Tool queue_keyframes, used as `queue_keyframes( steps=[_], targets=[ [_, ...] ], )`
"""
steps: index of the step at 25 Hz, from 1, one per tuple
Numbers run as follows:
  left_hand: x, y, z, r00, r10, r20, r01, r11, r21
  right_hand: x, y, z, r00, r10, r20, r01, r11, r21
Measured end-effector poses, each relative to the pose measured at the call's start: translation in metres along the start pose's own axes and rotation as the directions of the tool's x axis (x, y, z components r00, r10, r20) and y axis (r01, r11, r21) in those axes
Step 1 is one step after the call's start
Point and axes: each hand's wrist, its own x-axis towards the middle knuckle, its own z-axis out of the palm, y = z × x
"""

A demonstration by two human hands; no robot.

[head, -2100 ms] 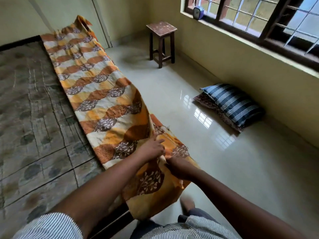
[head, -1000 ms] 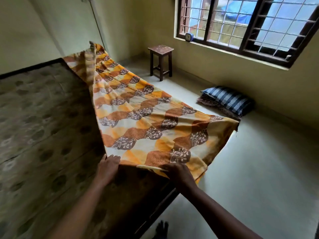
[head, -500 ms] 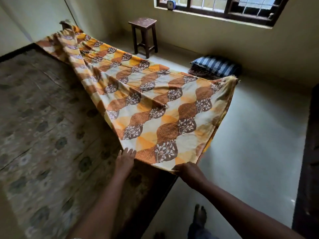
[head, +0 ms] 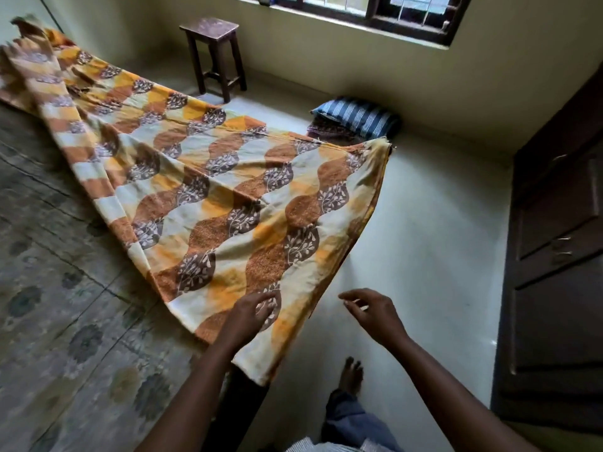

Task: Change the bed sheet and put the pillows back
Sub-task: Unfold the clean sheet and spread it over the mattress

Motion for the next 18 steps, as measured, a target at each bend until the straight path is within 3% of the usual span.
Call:
queue_keyframes(
  steps=[6,9,13,18],
  targets=[
    [0.095,0.095,0.038,0.997,-0.062,0.04,0.069,0.981,-0.183,0.088,0.036,-0.088,0.992,0.12,-0.041,-0.116,0.989,0.092],
    [0.147,0.152,0.048,0.993,-0.1,-0.067,0.083,0.973,-0.215,0.144,0.046,-0.136,0.991,0.126,-0.047,-0.119,0.983,0.141],
    [0.209,0.199,0.05,0.941,-0.139,-0.309,0.066,0.969,-0.238,0.214,0.057,-0.178,0.984,0.17,-0.057,-0.151,0.955,0.254],
    [0.319,0.23,0.052,0.918,-0.209,-0.337,0.105,0.947,-0.304,0.353,0.077,-0.206,0.95,0.312,-0.013,-0.266,0.83,0.49]
  ],
)
